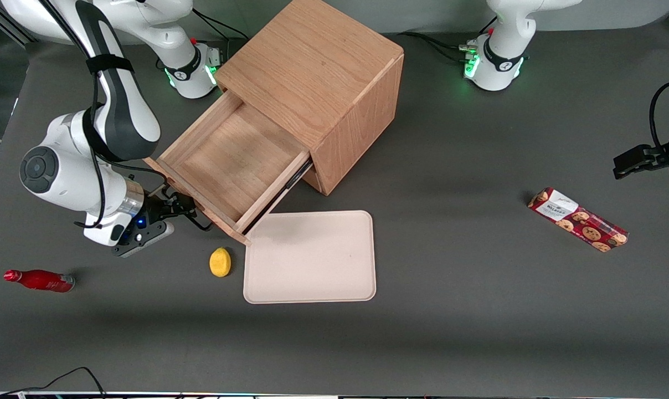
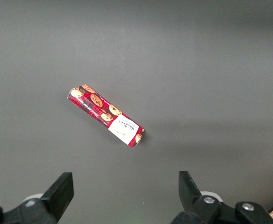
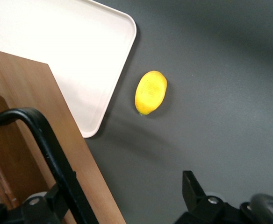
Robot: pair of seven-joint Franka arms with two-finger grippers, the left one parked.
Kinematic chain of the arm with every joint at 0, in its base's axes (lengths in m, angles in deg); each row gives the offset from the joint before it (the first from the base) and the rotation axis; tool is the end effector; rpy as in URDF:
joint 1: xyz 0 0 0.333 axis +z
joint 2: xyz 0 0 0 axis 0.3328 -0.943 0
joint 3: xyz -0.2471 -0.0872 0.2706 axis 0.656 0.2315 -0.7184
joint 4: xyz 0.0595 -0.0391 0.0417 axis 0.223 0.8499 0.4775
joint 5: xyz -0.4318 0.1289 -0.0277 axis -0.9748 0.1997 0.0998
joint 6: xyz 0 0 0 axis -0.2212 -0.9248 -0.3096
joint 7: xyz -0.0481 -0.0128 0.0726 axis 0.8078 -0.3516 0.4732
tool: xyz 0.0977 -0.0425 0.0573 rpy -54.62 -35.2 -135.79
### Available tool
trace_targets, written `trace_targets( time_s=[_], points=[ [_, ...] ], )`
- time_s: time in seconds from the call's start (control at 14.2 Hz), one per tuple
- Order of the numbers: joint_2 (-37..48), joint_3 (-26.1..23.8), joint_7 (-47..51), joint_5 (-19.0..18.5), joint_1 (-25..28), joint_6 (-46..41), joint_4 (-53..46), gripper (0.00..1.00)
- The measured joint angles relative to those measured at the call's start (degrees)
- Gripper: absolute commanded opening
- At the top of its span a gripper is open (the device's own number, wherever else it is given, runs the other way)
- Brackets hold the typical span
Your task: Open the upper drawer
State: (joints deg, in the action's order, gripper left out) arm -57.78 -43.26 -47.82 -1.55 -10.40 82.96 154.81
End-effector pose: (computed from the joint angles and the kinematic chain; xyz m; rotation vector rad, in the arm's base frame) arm 0.6702 0.1158 0.4052 -2.9393 -0.6189 0.0169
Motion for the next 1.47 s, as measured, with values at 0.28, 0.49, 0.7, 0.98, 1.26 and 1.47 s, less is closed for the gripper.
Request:
trace_targets(
  time_s=[0.28,0.49,0.7,0.98,1.26,1.47],
  points=[
    [-0.11,0.07,0.0,-0.15,0.0,-1.86,-0.87,1.0],
    [0.08,0.11,0.0,-0.15,0.0,-4.81,-3.09,1.0],
    [0.14,0.14,0.0,-0.18,0.0,-5.84,-3.88,1.0],
    [0.34,0.18,0.0,-0.18,0.0,-10.19,-6.44,1.0],
    [4.17,2.82,0.01,-0.25,0.12,-13.11,-7.98,1.0],
    [8.89,7.38,0.61,-0.26,0.15,-14.44,-8.39,1.0]
  ],
)
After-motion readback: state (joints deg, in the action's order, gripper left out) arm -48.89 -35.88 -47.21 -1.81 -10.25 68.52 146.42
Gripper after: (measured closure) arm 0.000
